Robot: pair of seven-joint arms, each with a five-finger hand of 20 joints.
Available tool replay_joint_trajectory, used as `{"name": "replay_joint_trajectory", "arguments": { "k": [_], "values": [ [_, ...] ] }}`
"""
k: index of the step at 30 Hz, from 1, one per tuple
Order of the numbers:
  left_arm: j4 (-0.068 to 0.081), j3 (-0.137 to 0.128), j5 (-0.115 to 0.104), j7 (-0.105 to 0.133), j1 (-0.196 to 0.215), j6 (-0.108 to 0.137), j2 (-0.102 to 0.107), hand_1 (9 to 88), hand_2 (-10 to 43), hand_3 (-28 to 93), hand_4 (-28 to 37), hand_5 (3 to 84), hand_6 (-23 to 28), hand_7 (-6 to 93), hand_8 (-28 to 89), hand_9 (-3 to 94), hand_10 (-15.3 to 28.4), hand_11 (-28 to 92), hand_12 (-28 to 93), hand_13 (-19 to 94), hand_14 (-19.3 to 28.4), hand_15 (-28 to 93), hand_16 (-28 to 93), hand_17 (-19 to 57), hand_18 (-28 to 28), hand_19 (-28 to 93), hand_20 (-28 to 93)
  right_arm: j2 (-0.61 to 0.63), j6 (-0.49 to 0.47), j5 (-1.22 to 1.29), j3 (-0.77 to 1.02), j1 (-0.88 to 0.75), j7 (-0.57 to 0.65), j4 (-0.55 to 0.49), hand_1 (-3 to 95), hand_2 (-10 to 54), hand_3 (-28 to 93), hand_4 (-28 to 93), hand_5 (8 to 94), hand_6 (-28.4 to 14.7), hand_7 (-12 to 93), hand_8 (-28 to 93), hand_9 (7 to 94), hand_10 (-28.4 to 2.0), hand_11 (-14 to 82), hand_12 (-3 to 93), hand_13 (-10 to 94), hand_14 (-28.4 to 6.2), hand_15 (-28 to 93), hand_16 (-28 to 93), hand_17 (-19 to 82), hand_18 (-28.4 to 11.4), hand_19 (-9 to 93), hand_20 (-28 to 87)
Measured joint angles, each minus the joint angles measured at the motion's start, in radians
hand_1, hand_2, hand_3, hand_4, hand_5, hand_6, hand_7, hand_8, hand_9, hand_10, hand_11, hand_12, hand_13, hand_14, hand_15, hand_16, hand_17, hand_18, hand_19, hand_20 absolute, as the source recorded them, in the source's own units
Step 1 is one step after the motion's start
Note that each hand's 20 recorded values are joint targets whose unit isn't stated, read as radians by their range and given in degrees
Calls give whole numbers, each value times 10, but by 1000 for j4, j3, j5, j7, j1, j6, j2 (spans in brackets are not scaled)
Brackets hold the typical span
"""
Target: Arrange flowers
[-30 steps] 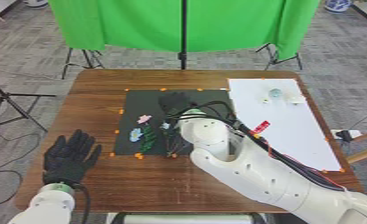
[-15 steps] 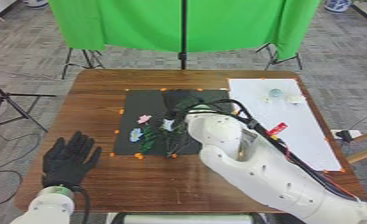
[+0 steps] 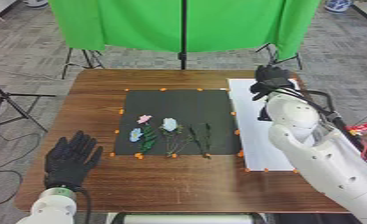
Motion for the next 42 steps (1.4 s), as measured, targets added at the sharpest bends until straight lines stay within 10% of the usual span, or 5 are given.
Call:
{"name": "replay_joint_trajectory", "arguments": {
  "k": [16, 30, 36, 42],
  "values": [
    [-1, 8, -10, -2, -29, 38, -36, 327, 147, 748, -283, 483, 76, 308, -146, 434, 147, 377, 118, 357, 147, 564, -73, -28, 152, 445, 198, -24, 164, 76, -88, 97, -48, 261, 490, -95, 787, -283, 542, -34, 209, -116, 533, -145, 135, 148, 501, -147, 428, 169, 243, -232, 680, 223],
    [-7, 5, -14, -2, -28, 54, -40, 328, 149, 748, -283, 490, 75, 312, -147, 439, 147, 380, 117, 362, 149, 570, -75, -28, 153, 449, 197, -74, 42, 58, -76, 73, -37, 273, 547, -95, 773, -282, 573, -29, 206, -115, 567, -150, 146, 158, 532, -130, 409, 218, 282, -217, 670, 223],
    [-12, 4, -28, -6, -35, 74, -47, 328, 150, 749, -283, 492, 75, 314, -149, 439, 148, 381, 116, 363, 150, 575, -76, -28, 154, 451, 197, -134, 20, 71, -47, 64, -37, 295, 664, -74, 673, -282, 646, -29, 234, 60, 718, -132, 116, 408, 629, -59, 383, 412, 372, -132, 815, 134],
    [-13, 2, -31, -8, -36, 77, -47, 327, 151, 750, -283, 492, 76, 315, -150, 440, 149, 383, 116, 363, 150, 576, -77, -28, 154, 452, 195, -136, 69, 106, -49, 62, -39, 283, 679, -49, 661, -283, 682, -24, 312, 114, 763, -124, 174, 512, 674, -61, 397, 483, 393, -153, 805, 209]
  ]
}}
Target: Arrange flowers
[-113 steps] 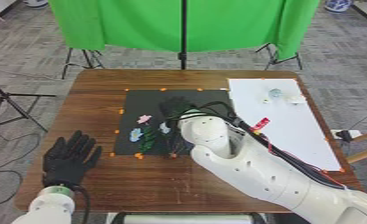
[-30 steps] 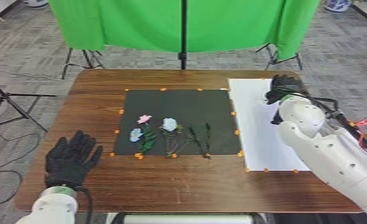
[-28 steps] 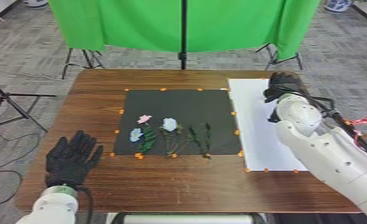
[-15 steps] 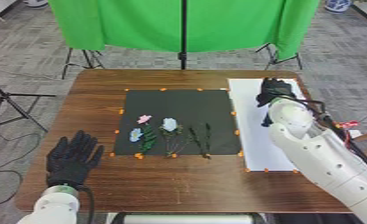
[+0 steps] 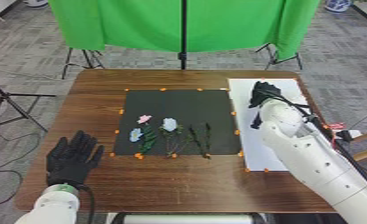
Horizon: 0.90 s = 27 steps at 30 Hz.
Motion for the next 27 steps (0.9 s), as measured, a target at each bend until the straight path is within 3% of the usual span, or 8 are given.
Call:
{"name": "replay_joint_trajectory", "arguments": {
  "k": [7, 14, 20, 27],
  "values": [
    [-1, -1, -4, 0, 0, 3, 0, 327, 151, 749, -283, 492, 76, 317, -151, 441, 147, 384, 115, 364, 149, 577, -79, -28, 154, 453, 194, 20, 89, 9, -16, -34, -36, -23, 666, -65, 687, -283, 692, -26, 325, 115, 768, -125, 192, 523, 682, -65, 401, 500, 397, -167, 787, 245],
    [-1, -4, -4, -4, 0, 3, 0, 326, 152, 749, -283, 490, 74, 319, -153, 440, 147, 383, 113, 365, 147, 576, -80, -28, 154, 454, 194, 51, 173, 12, -59, -44, -99, -124, 666, -64, 687, -283, 691, -28, 328, 120, 762, -128, 194, 530, 680, -64, 403, 502, 392, -169, 787, 253],
    [0, -6, -1, -18, -3, 3, 1, 325, 153, 749, -283, 489, 74, 320, -156, 439, 147, 384, 110, 365, 144, 575, -81, -27, 153, 453, 194, -16, 163, 17, -38, -41, -117, -218, 664, -64, 690, -283, 691, -28, 329, 121, 762, -128, 193, 527, 675, -66, 408, 500, 389, -173, 789, 256],
    [3, -6, 6, -32, -8, 2, 5, 326, 156, 751, -283, 484, 73, 323, -159, 436, 146, 384, 107, 364, 140, 572, -83, -26, 152, 452, 194, -158, 109, 8, -42, -53, -121, -235, 662, -66, 695, -283, 690, -26, 331, 122, 763, -126, 196, 525, 675, -65, 413, 494, 389, -176, 788, 262]
  ]
}}
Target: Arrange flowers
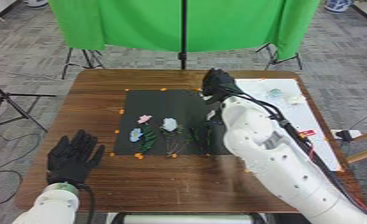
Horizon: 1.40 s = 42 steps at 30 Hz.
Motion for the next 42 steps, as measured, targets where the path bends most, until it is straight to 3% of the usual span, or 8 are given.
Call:
{"name": "replay_joint_trajectory", "arguments": {
  "k": [15, 32, 39, 42],
  "values": [
    [-6, -2, 6, -4, 13, -1, 17, 325, 157, 749, -283, 483, 75, 321, -160, 434, 149, 388, 104, 362, 140, 575, -86, -26, 152, 449, 198, -50, -63, 7, -26, -165, 82, -157, 644, -68, 696, -283, 685, -34, 310, 118, 754, -129, 185, 510, 662, -64, 422, 473, 402, -184, 724, 307],
    [-7, -3, 3, -4, 14, -1, 19, 324, 154, 752, -283, 490, 75, 320, -152, 441, 147, 384, 113, 366, 149, 577, -78, -28, 156, 454, 197, -62, -81, 25, -26, -171, 95, -151, 619, -62, 674, -271, 687, -42, 261, 104, 760, -137, 144, 455, 642, -84, 435, 436, 378, -198, 718, 349],
    [-6, -12, -37, 4, 12, -3, 18, 325, 151, 753, -283, 492, 74, 318, -149, 445, 147, 381, 118, 367, 150, 575, -75, -28, 156, 454, 195, -59, -91, 25, -26, -183, 95, -155, 618, -63, 672, -266, 687, -44, 252, 104, 763, -139, 130, 439, 640, -83, 448, 436, 373, -202, 723, 357],
    [-5, -14, -48, 10, 12, -4, 19, 325, 150, 753, -283, 492, 74, 317, -149, 446, 147, 379, 119, 368, 150, 574, -74, -29, 157, 455, 195, -59, -99, 25, -24, -185, 94, -157, 598, -71, 672, -256, 686, -43, 238, 96, 756, -142, 112, 374, 646, -92, 489, 421, 362, -223, 776, 393]
  ]
}}
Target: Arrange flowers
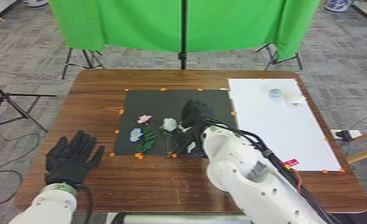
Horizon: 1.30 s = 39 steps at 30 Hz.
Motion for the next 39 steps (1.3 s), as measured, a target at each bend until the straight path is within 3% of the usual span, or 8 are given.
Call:
{"name": "replay_joint_trajectory", "arguments": {
  "k": [5, 10, 16, 21, 27, 32, 35, 39],
  "values": [
    [0, 1, -16, 8, 1, -3, 9, 325, 150, 753, -283, 495, 74, 315, -148, 447, 147, 378, 121, 369, 150, 572, -72, -29, 157, 455, 194, 0, -31, 6, 10, -6, 4, -7, 562, -86, 672, -243, 680, -47, 216, 93, 724, -155, 165, 283, 647, -116, 538, 382, 359, -235, 807, 414],
    [0, 1, -7, -2, 1, -3, 9, 324, 150, 753, -283, 495, 74, 315, -147, 448, 148, 376, 122, 371, 152, 571, -70, -28, 156, 454, 193, 0, -43, 29, 19, -12, 12, -18, 484, -70, 704, -241, 649, -51, 169, 38, 698, -172, 196, 207, 650, -136, 619, 305, 362, -242, 837, 421],
    [1, -2, 3, -11, 1, -3, 5, 324, 149, 753, -283, 496, 74, 314, -145, 451, 150, 370, 124, 373, 154, 571, -68, -29, 158, 455, 192, 2, -41, 41, 21, -18, 23, -27, 446, -52, 719, -227, 641, -53, 169, -69, 684, -180, 192, 202, 639, -144, 625, 292, 357, -245, 843, 415],
    [0, -3, 4, -10, 4, -8, 3, 324, 148, 752, -283, 498, 75, 310, -144, 453, 150, 368, 127, 373, 156, 568, -67, -30, 158, 455, 192, 10, -26, 41, 29, -19, 24, -39, 433, -43, 719, -222, 633, -57, 167, -82, 667, -186, 183, 200, 623, -148, 589, 274, 343, -242, 808, 396],
    [5, 2, 16, -6, 5, -29, -4, 322, 148, 749, -283, 492, 75, 302, -142, 450, 151, 363, 126, 368, 153, 562, -67, -31, 158, 454, 192, 27, 56, 44, 169, -43, 21, -89, 429, -57, 745, -227, 593, -56, 171, -85, 589, -192, 160, 194, 547, -158, 500, 228, 289, -227, 702, 321],
    [17, 16, 42, -1, 0, -53, -4, 322, 148, 747, -283, 489, 75, 298, -141, 445, 150, 359, 126, 364, 152, 560, -67, -31, 156, 450, 192, 109, 195, -46, 332, -49, 33, -86, 416, -85, 772, -241, 472, -53, 123, -85, 414, -185, 73, 160, 312, -206, 363, 160, 172, -238, 585, 255],
    [21, 17, 67, -1, 5, -63, -4, 322, 149, 746, -283, 487, 74, 298, -140, 442, 150, 358, 127, 363, 151, 559, -67, -32, 156, 449, 192, 194, 143, -170, 415, -46, 47, -62, 425, -93, 774, -251, 453, -51, 120, -83, 374, -184, 62, 151, 267, -208, 337, 148, 149, -234, 565, 233],
    [21, 16, 69, 3, 11, -71, -8, 321, 150, 747, -283, 487, 74, 297, -140, 441, 150, 357, 127, 361, 151, 559, -66, -32, 155, 447, 193, 305, -109, -181, 454, -8, 52, -6, 473, -95, 783, -263, 451, -39, 126, -88, 370, -174, 61, 145, 266, -204, 331, 144, 146, -231, 557, 221]
  ]
}}
